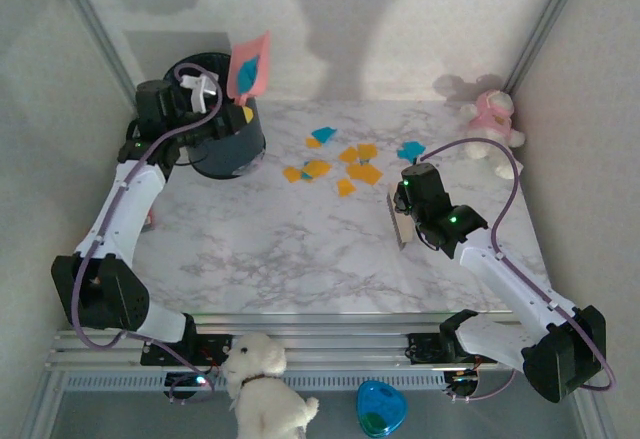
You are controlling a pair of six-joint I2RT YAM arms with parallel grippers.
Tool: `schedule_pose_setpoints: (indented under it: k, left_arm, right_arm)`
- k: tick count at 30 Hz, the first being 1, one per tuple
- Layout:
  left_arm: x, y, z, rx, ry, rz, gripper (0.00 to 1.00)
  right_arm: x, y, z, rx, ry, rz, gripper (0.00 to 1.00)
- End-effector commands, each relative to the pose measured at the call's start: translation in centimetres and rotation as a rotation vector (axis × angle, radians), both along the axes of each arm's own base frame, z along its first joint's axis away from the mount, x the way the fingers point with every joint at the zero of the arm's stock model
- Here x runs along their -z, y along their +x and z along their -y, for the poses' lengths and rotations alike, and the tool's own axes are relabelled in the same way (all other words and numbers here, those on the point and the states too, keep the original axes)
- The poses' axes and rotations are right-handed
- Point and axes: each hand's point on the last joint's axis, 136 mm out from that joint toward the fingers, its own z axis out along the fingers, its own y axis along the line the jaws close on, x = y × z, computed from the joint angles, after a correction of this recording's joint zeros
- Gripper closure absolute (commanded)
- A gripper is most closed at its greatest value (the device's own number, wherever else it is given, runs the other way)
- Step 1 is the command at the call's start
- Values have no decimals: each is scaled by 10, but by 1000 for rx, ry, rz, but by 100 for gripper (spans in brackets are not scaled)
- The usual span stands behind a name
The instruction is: Sweep away the paper scraps from the table
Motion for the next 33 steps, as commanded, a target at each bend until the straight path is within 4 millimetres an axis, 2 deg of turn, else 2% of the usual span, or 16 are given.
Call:
schedule_pose_setpoints:
  k: [1, 9, 18, 33]
  left_arm:
    - [-22, 5, -2, 28, -101, 11, 100]
    - [-27, 27, -15, 13, -194, -63, 100]
    - [-22, 48, -22, -9, -263, -125, 100]
    - [-34, 70, -29, -28, -449, -188, 100]
  right_arm:
    - [-2, 2, 2, 16, 10, 2, 100]
    - [-1, 1, 1, 15, 14, -3, 100]
    - [-2, 3, -1, 12, 20, -4, 100]
    - [0, 3, -1, 8, 13, -13, 100]
